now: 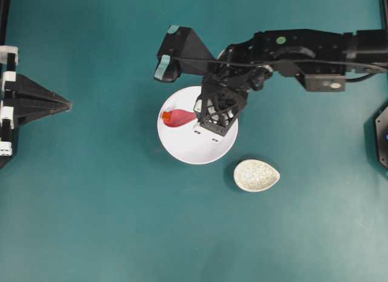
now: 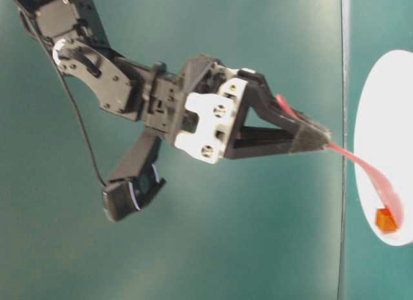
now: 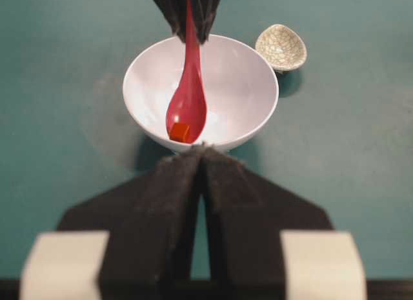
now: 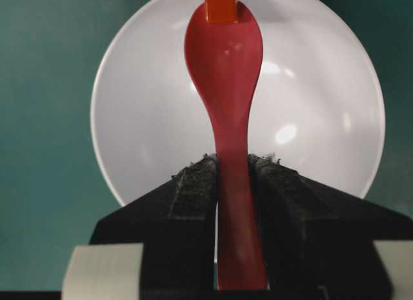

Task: Grip the spoon and scoop the red block from the bowl with right arm.
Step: 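Push the spoon under the red cube to scoop it, then raise the spoon with the cube up out of the bowl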

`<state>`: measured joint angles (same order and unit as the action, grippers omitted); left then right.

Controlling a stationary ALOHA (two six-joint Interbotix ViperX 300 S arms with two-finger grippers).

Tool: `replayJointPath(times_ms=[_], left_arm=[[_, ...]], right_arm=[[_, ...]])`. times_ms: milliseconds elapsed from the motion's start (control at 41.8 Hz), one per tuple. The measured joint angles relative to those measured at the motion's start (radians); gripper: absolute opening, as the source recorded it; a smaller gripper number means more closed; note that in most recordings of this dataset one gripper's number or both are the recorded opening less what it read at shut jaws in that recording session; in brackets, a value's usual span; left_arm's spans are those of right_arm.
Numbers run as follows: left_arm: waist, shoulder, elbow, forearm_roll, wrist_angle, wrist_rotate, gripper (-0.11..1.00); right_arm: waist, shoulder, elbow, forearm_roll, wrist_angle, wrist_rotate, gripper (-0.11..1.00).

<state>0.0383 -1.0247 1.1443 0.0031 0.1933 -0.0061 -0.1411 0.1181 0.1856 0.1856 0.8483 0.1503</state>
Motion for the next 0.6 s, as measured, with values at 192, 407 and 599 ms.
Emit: replayJointPath(times_ms=[192,407,599], left_arm=[[0.000,0.000,0.000,0.000,0.000,-0.002,0.00],[0.000,0.000,-0.002,0.002,0.000,-0.003,0.00],[0.002,0.002,0.000,0.002,0.000,-0.003,0.00]], right_arm=[[0.006,-0.029,0.034,0.000,-0.018,0.002,0.24],[0.025,-0.048,0.078,0.000,-0.089,0.002,0.24],[0.034,-0.094,0.156,-0.002,-0.230,0.000,0.24]])
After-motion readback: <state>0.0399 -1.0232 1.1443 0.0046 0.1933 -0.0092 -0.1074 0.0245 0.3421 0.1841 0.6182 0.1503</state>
